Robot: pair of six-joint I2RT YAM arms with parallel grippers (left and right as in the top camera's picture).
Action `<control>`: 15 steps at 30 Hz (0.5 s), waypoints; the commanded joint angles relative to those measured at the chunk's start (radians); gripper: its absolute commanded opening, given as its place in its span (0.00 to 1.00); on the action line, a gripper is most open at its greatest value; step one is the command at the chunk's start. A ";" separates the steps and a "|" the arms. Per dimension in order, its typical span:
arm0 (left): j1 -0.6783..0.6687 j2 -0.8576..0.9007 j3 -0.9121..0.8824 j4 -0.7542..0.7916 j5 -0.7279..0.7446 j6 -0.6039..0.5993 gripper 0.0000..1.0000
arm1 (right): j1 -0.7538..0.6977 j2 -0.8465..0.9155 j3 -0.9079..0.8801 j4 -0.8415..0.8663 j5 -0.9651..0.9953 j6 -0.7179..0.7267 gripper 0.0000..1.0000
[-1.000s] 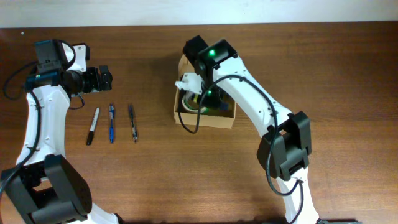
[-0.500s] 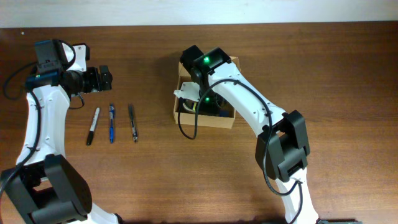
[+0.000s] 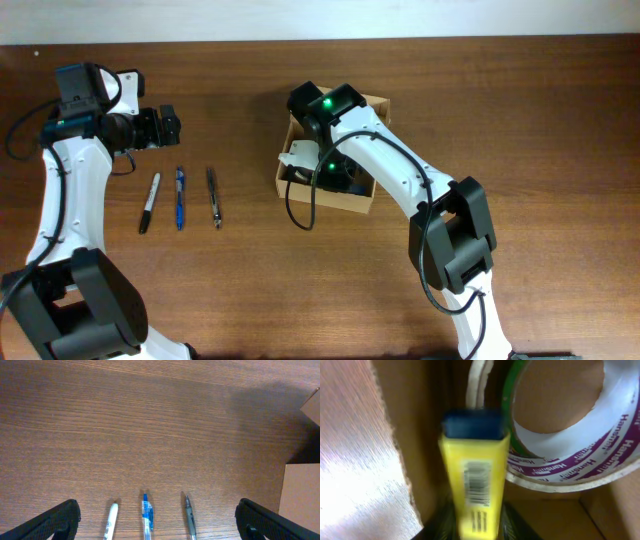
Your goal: Pack container
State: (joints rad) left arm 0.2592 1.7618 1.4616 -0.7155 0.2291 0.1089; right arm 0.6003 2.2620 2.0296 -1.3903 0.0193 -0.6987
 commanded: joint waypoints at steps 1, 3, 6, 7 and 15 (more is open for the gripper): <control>0.002 0.007 0.014 0.000 0.011 0.013 0.99 | 0.009 -0.023 -0.003 0.000 0.009 0.000 0.34; 0.002 0.007 0.014 0.000 0.011 0.013 0.99 | 0.008 -0.050 0.002 0.001 0.016 0.006 0.55; 0.002 0.007 0.014 0.000 0.011 0.013 0.99 | 0.003 -0.105 0.015 0.004 0.019 0.012 0.55; 0.002 0.007 0.014 0.000 0.011 0.013 0.99 | 0.001 -0.121 0.019 0.006 0.023 0.026 0.56; 0.002 0.007 0.014 0.000 0.011 0.013 0.99 | -0.077 -0.405 0.038 0.101 0.141 0.299 0.67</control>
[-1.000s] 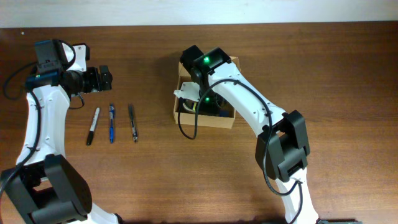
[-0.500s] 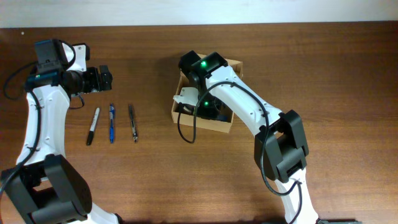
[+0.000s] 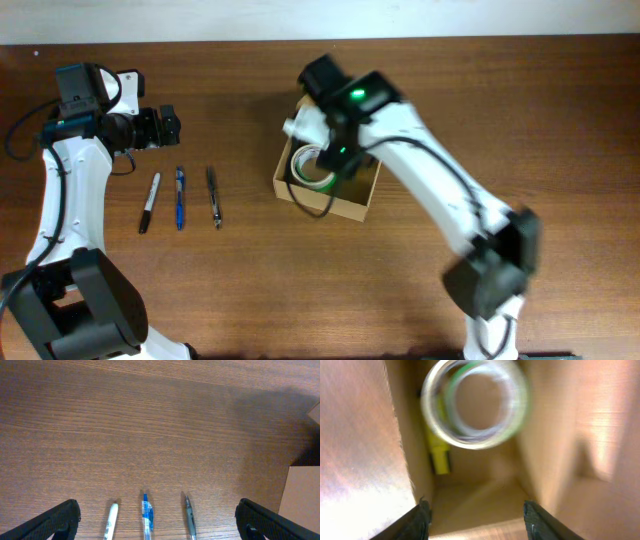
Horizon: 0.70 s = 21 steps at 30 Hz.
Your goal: Pack container
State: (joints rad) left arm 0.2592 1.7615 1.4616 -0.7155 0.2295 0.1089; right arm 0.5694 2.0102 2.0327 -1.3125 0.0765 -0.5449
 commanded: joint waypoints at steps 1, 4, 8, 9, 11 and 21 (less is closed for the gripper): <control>0.002 0.008 0.014 0.000 0.011 0.013 0.99 | -0.070 -0.197 0.035 0.042 0.114 0.200 0.72; 0.002 0.008 0.014 0.000 0.011 0.013 0.99 | -0.191 -0.329 0.035 0.087 0.137 0.340 0.80; 0.002 0.008 0.014 0.000 0.011 0.013 0.99 | -0.445 -0.433 0.035 0.097 0.028 0.468 0.84; 0.002 0.008 0.014 0.000 0.011 0.013 0.99 | -0.513 -0.441 0.035 0.088 -0.027 0.493 0.84; 0.002 0.008 0.014 0.002 0.015 0.011 0.99 | -0.641 -0.441 0.034 0.055 -0.117 0.533 0.85; 0.001 0.007 0.014 -0.099 0.090 0.008 0.99 | -1.009 -0.284 0.032 -0.073 -0.236 0.584 0.99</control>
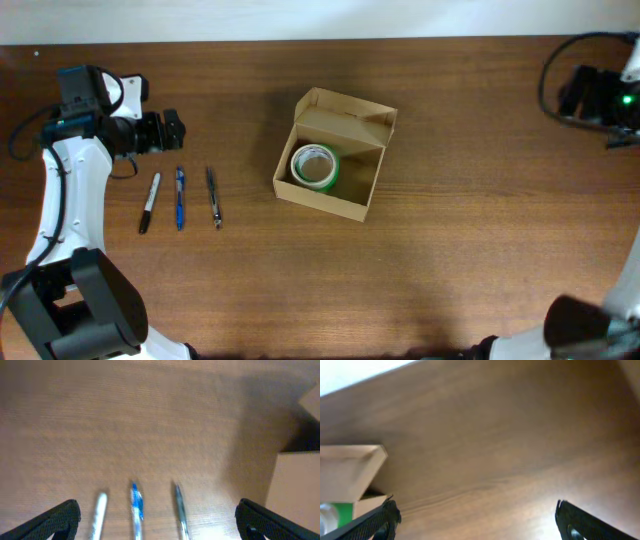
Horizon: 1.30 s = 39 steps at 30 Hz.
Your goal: Pack container
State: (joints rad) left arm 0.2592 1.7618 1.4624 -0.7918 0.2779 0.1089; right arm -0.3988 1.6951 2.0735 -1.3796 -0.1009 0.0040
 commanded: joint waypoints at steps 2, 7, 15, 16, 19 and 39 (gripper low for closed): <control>0.001 0.007 0.014 -0.055 0.046 0.011 0.99 | -0.052 0.060 -0.009 -0.016 -0.058 0.035 0.99; 0.001 0.007 0.014 -0.185 -0.118 0.013 0.89 | -0.053 0.111 -0.009 -0.026 -0.057 0.035 0.99; 0.006 0.007 0.013 -0.339 -0.346 0.082 0.93 | -0.053 0.138 -0.009 -0.026 -0.057 0.035 0.99; 0.006 0.007 0.013 -0.328 -0.346 0.108 0.93 | -0.053 0.138 -0.009 -0.026 -0.057 0.035 0.99; 0.006 0.014 0.013 -0.292 -0.387 0.182 0.93 | -0.053 0.138 -0.009 -0.026 -0.057 0.035 0.99; 0.007 0.303 0.013 -0.238 -0.369 0.235 0.92 | -0.053 0.138 -0.009 -0.026 -0.057 0.035 0.99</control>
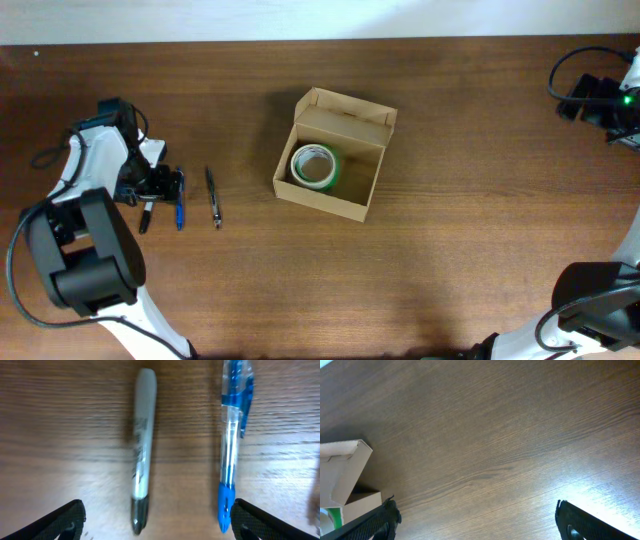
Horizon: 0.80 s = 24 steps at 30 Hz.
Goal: Pack container
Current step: 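Lower the left gripper onto the white marker and grasp it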
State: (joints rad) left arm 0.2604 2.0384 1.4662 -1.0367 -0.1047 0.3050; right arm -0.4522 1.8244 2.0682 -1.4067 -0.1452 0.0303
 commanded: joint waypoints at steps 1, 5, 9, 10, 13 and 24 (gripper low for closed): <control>0.008 0.033 0.009 0.008 0.015 0.046 0.91 | 0.000 0.009 -0.003 0.001 -0.013 0.008 0.99; 0.027 0.043 0.009 0.016 0.015 0.050 0.89 | 0.000 0.009 -0.003 0.001 -0.013 0.008 0.99; 0.071 0.043 0.009 0.025 0.042 0.050 0.89 | 0.000 0.009 -0.003 0.001 -0.013 0.008 0.99; 0.082 0.043 0.009 0.027 0.064 0.050 0.89 | 0.000 0.009 -0.003 0.001 -0.013 0.008 0.99; 0.116 0.043 0.009 0.037 0.154 0.074 0.89 | 0.000 0.009 -0.003 0.001 -0.013 0.008 0.99; 0.073 0.093 0.009 0.047 0.112 0.065 0.71 | 0.000 0.009 -0.003 0.001 -0.013 0.008 0.99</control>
State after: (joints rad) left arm 0.3569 2.0995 1.4681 -0.9936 0.0380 0.3744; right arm -0.4522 1.8244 2.0682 -1.4067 -0.1452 0.0299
